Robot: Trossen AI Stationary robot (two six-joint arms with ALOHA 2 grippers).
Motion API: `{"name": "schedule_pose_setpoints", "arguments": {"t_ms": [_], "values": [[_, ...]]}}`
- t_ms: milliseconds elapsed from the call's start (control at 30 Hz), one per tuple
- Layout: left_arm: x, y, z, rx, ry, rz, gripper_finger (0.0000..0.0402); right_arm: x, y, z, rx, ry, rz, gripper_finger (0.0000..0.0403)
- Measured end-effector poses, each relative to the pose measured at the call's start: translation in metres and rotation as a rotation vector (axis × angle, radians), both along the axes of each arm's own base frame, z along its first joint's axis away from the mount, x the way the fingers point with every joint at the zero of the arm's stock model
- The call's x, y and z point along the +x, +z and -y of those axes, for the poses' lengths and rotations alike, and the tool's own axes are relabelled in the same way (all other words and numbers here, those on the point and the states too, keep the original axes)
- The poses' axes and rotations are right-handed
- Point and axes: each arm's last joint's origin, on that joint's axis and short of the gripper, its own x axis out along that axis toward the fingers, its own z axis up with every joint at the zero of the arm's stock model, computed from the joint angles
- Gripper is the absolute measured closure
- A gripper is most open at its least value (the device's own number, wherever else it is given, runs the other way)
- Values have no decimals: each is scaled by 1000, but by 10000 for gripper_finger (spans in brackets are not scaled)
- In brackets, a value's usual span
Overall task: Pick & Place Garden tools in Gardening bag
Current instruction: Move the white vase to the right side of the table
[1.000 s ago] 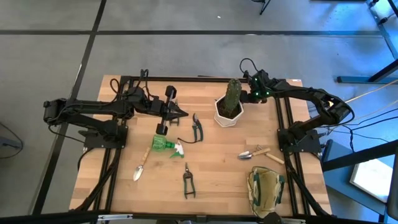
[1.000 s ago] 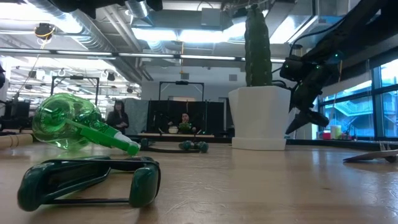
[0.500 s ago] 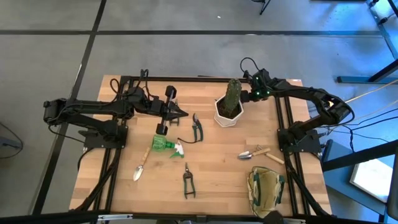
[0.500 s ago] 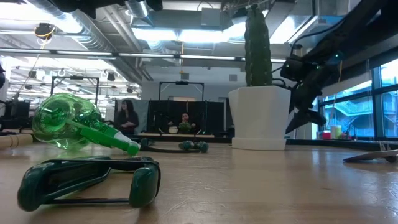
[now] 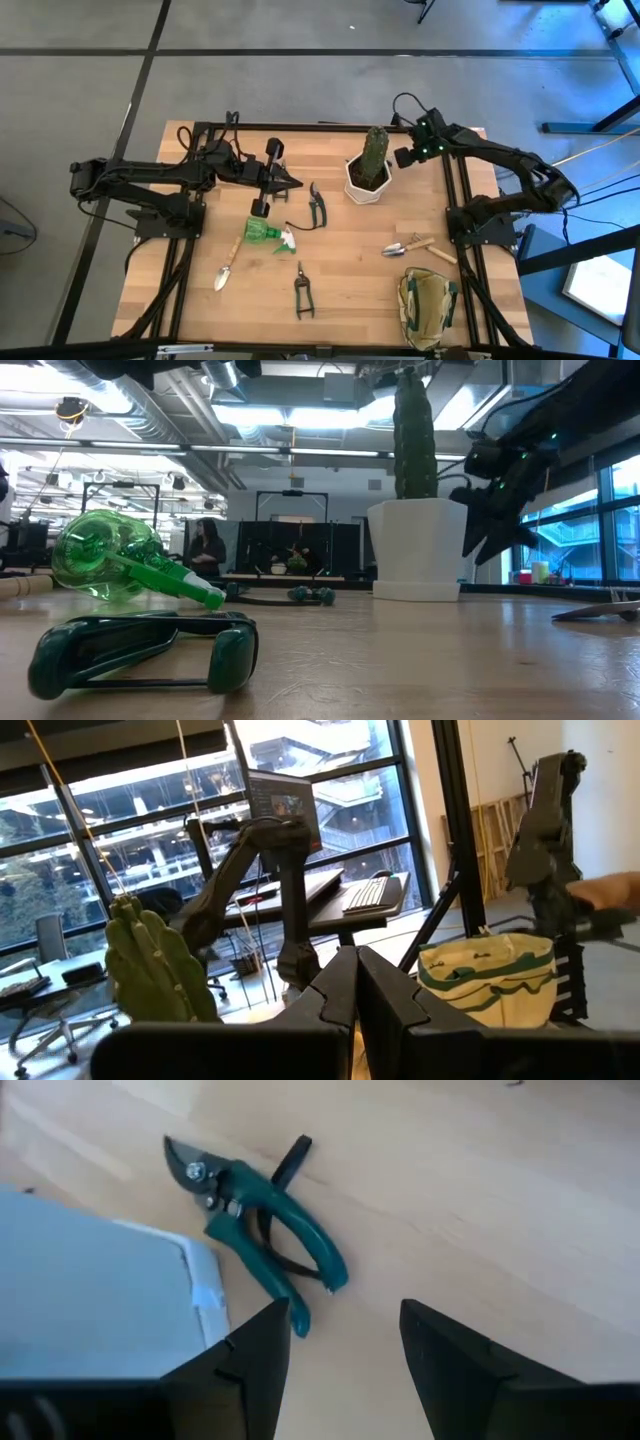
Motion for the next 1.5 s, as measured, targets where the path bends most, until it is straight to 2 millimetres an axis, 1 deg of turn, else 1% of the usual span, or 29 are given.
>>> {"name": "schedule_pose_setpoints", "arguments": {"t_ms": [267,500,633,767,867,967,1067,1133,1200,1333,1500], "values": [[0,-2,-2,-7,21,-24,398,-13,36,-44,-75,152,13,210],[0,-4,-2,-18,23,-40,398,-20,63,-79,-195,274,111,210],[1,-5,-2,-22,23,-54,398,-23,74,-95,-261,347,179,210],[1,-5,-2,-22,23,-57,398,-26,81,-108,-323,413,221,210],[1,-6,-2,-24,23,-63,398,-26,76,-115,-361,443,251,210],[1,-7,-2,-34,21,-78,398,-24,63,-119,-383,469,295,210],[1,-7,-2,-34,22,-79,398,-20,48,-121,-376,456,346,210],[1,-8,-2,-35,22,-85,398,-16,44,-121,-386,440,401,210],[2,-10,-2,-31,23,-91,398,-14,39,-122,-394,453,419,210],[6,-21,-8,-9,34,-143,398,-13,33,-127,-387,496,416,210],[16,-43,-30,-88,96,-250,398,-11,29,-137,-395,573,441,210]]}}
